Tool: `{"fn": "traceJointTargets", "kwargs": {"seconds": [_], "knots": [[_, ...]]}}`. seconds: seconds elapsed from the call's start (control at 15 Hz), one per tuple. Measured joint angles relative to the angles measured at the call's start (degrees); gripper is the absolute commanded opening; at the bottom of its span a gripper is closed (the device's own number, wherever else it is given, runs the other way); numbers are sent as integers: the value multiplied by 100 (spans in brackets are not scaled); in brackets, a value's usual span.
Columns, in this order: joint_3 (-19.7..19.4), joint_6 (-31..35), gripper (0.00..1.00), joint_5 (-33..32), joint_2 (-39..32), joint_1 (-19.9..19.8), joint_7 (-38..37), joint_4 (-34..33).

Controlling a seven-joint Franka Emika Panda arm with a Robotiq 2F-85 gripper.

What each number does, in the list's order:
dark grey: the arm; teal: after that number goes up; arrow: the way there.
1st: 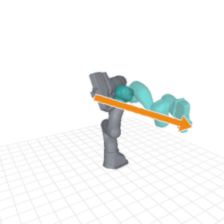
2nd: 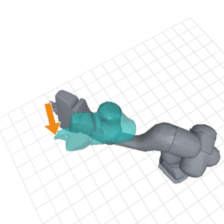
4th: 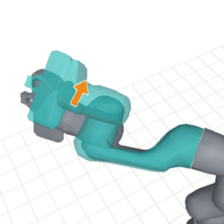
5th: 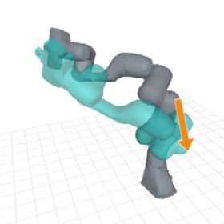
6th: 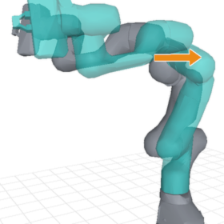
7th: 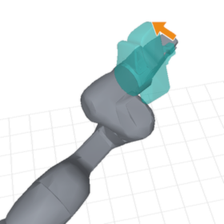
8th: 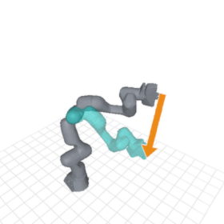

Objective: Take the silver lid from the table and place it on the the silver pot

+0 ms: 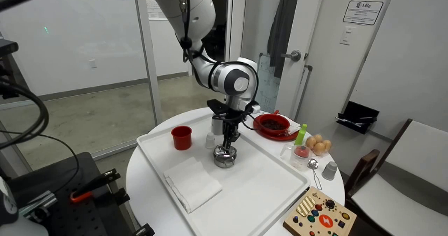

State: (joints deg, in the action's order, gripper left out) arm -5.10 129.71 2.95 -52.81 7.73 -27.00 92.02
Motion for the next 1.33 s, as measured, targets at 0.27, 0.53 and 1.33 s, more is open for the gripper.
{"fn": "traceJointTargets", "kwargs": {"seconds": [0.27,0.53,1.33], "knots": [[59,139,12,23,0,-5,0,11],[63,224,11,35,-18,-24,0,10],[64,514,10,117,-214,-66,0,2]]}}
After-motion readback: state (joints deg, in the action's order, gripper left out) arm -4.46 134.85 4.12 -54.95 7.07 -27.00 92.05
